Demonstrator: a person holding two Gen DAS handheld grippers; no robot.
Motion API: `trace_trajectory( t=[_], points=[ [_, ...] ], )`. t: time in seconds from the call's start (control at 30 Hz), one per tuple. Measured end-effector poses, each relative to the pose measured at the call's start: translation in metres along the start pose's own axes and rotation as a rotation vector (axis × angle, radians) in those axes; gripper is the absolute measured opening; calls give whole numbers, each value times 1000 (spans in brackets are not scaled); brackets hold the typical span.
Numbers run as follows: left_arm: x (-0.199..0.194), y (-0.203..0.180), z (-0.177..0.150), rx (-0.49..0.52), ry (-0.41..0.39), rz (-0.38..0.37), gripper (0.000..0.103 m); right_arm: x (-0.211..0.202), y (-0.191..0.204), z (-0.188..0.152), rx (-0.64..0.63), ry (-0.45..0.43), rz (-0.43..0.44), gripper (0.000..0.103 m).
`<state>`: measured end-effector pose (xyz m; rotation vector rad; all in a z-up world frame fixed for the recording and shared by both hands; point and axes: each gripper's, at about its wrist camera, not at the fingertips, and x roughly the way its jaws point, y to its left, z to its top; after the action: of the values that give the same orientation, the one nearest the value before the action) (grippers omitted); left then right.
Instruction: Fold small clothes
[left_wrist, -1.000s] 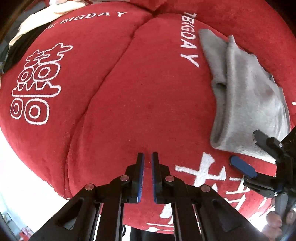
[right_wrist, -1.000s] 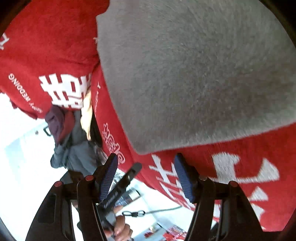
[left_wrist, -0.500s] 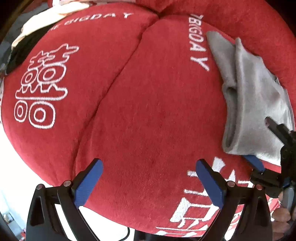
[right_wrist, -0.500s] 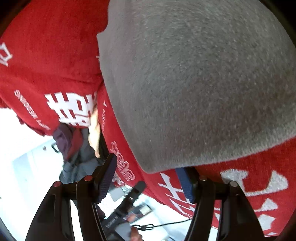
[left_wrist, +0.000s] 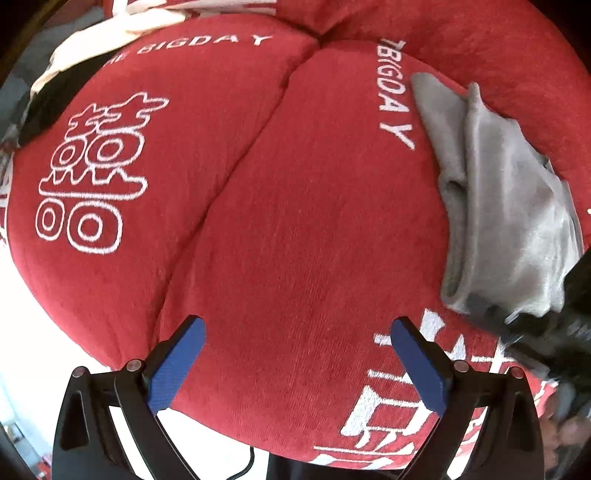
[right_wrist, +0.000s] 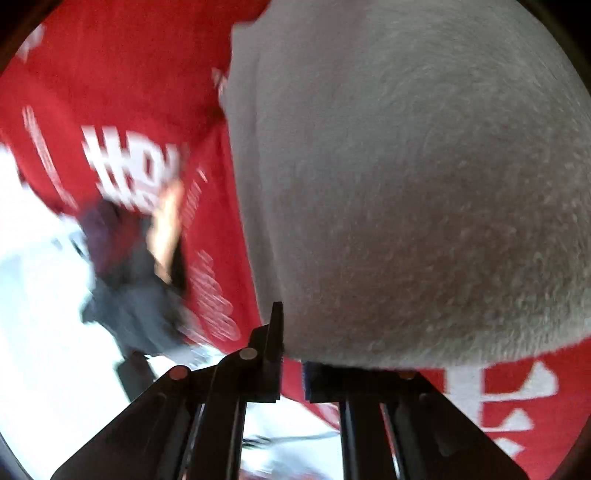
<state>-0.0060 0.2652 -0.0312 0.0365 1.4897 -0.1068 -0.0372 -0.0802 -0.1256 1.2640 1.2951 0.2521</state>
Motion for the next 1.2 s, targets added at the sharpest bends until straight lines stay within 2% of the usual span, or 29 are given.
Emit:
trace_trajectory(
  t=[0.07,0.17,0.27,0.37,0.43,0.5,0.53,0.63,0.93,1.17,1.2],
  points=[
    [-3,-1,1,-10,-2,-12,101,10,-6,-5,-10,43,-61,6],
    [-7,-6,2,-11,-19,-29,101,9,-7,-9,5,40,-44,6],
    [-8,-15,5,17,-9,-28,101,11,0,-22,-60,128,-71,7],
    [-9,-30,11,32,-8,-30,101,0,6,-32,-134,157,-127,9],
    [-9,-37,14,45,-6,-26,101,-15,2,-33,-143,144,-151,20],
    [-3,-48,10,57,4,-26,101,-28,-1,-32,-131,128,-162,56],
    [0,-52,10,64,7,-29,101,-38,-5,-30,-120,112,-160,58],
    [11,-74,13,83,11,-33,101,-55,-11,-27,-104,85,-173,58],
    [9,-115,10,113,30,-43,101,-100,-34,-28,-71,21,-231,59],
    [12,-146,8,134,37,-37,101,-117,-49,-32,-54,17,-255,61],
    [15,-161,6,133,38,-34,101,-120,-52,-31,-52,15,-255,61]
  ],
)
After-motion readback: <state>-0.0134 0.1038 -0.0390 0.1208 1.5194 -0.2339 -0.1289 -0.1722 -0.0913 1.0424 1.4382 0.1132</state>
